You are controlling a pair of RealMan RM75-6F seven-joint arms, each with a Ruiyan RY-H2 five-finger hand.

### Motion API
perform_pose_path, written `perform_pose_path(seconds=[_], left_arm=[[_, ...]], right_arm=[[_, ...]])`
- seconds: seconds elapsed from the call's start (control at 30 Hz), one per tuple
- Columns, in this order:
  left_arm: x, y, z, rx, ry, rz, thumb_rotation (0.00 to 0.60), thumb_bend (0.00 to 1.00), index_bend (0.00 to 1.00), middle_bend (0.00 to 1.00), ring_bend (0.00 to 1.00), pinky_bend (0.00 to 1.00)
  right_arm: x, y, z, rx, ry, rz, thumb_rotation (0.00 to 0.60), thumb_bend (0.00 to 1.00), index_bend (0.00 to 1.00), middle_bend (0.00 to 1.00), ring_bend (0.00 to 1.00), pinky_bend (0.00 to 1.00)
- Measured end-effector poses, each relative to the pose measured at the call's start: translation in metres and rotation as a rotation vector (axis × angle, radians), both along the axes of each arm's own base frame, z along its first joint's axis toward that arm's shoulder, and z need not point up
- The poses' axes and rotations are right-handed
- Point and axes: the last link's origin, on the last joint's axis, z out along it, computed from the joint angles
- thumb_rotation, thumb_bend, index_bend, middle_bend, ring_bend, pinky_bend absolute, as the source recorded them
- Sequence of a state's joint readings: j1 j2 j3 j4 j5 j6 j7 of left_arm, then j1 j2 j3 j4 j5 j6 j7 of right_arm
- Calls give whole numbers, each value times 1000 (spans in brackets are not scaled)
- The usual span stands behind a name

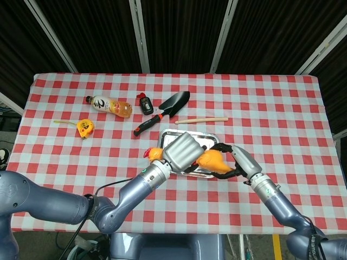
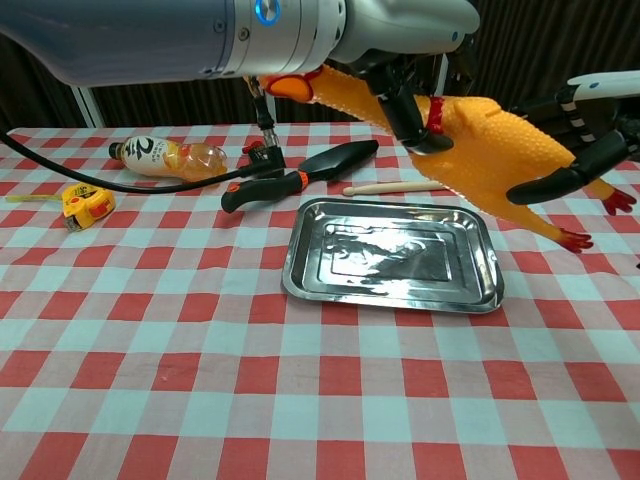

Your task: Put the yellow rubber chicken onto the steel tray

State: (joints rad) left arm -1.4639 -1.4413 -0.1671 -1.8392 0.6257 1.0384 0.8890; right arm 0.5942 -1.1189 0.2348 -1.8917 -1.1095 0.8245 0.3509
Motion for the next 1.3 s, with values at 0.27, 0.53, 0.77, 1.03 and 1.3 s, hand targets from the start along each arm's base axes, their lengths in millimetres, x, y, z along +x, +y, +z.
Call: perform_pose_path(seconds=[0.27, 0.53, 0.77, 1.03, 1.3], left_arm=[[-1, 0, -2, -5, 3, 2, 600, 624, 603, 692, 627, 641], [-3, -1, -4, -12, 9, 1, 600, 624, 603, 692, 627, 641], [-5, -1, -5, -11, 12, 1, 600, 623, 603, 692, 627, 641], [-6, -1, -5, -11, 13, 2, 600, 623, 602, 692, 627, 641], [-7, -1, -5, -11, 7, 2, 600, 623, 602, 691, 628, 641]], right_arm=[[0, -5, -2, -32, -1, -19, 600, 485, 612, 469, 422, 353], [-1, -6, -4, -55, 10, -26, 600, 643, 907, 726, 698, 649], [-1, -7, -6, -74, 26, -24, 600, 767, 1000, 946, 941, 880], [-1, -8, -8, -91, 34, -29, 600, 905, 1000, 1000, 1000, 956], [-3, -6, -7, -99, 40, -31, 600, 578, 783, 750, 636, 658]])
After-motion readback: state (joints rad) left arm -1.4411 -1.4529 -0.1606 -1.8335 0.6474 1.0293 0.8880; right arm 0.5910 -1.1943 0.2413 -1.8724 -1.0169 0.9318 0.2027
